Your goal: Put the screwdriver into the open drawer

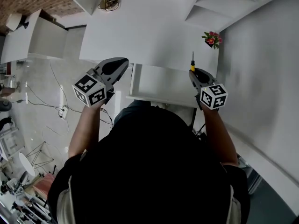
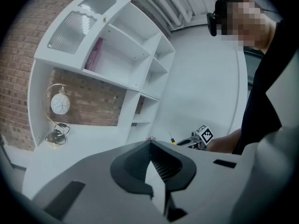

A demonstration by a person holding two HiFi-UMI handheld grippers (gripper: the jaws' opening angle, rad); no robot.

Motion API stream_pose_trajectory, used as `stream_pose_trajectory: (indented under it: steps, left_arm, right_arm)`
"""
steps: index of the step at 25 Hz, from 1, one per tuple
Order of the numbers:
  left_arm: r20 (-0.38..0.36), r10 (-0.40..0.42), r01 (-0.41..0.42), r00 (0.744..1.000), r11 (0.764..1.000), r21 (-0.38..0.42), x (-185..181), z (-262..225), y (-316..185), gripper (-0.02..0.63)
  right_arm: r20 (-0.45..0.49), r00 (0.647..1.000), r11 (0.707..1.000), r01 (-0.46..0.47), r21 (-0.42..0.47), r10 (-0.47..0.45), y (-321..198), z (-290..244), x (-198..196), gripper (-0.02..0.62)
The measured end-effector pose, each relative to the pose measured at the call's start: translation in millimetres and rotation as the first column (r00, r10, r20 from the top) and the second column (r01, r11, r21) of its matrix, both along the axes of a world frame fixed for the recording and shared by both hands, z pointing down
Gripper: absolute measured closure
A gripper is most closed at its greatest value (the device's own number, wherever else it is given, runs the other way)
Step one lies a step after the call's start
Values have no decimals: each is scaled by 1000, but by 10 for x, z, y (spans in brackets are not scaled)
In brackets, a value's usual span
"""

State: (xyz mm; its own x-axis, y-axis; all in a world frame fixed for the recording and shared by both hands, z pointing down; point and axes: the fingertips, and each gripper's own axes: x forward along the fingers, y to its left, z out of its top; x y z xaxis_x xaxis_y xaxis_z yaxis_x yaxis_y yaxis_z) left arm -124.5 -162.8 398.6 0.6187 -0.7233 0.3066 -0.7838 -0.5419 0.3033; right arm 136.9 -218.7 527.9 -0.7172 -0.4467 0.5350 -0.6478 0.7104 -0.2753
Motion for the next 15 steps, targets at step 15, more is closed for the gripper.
stream_pose_trajectory:
  steps: [15]
  left_arm:
    - [13, -12, 12, 1000, 999, -39, -117, 144, -17, 591]
  right_arm:
    - [-116, 985, 991, 121, -60, -127, 290, 632, -240, 509]
